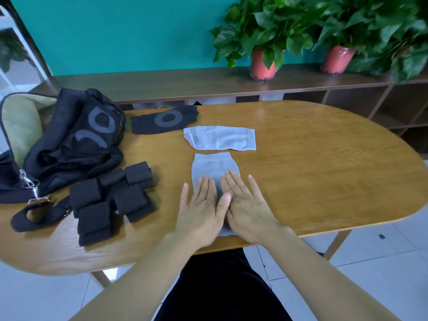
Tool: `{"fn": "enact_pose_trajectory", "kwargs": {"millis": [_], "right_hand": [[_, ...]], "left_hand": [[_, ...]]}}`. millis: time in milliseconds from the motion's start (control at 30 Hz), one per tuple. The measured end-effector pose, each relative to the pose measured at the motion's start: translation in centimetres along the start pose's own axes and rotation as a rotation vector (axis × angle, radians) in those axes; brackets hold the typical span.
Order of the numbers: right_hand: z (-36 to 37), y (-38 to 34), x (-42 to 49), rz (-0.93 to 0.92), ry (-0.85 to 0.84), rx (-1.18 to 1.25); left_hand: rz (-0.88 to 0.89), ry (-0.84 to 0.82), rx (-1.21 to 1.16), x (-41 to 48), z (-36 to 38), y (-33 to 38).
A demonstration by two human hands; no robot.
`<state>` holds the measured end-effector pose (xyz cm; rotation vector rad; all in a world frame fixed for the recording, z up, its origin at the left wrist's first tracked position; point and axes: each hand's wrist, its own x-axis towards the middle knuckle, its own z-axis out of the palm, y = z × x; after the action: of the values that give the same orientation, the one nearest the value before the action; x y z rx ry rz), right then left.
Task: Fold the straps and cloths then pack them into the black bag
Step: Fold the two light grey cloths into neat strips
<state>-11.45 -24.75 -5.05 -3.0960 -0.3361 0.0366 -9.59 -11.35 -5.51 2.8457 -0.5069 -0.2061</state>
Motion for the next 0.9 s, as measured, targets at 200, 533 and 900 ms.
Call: {"fn": "enact_pose_trajectory", "kwargs": {"millis": [200,533,900], "right_hand": [[2.4,1.0,-0.8,0.026,-0.054,0.037],[2.2,1.0,-2.2,-0.046,0.209,0.151],[3.1,1.6,-5.8,-0.277,0.440,0.152]], "left_hand": [[0.023,-0.038,0.187,-0.5,0.8,-1.6],[0.223,0.218,0.232,-1.7,0.9,-2.9],[0.565,0.362,0.136,-4.4,1.1,-6.0]]}}
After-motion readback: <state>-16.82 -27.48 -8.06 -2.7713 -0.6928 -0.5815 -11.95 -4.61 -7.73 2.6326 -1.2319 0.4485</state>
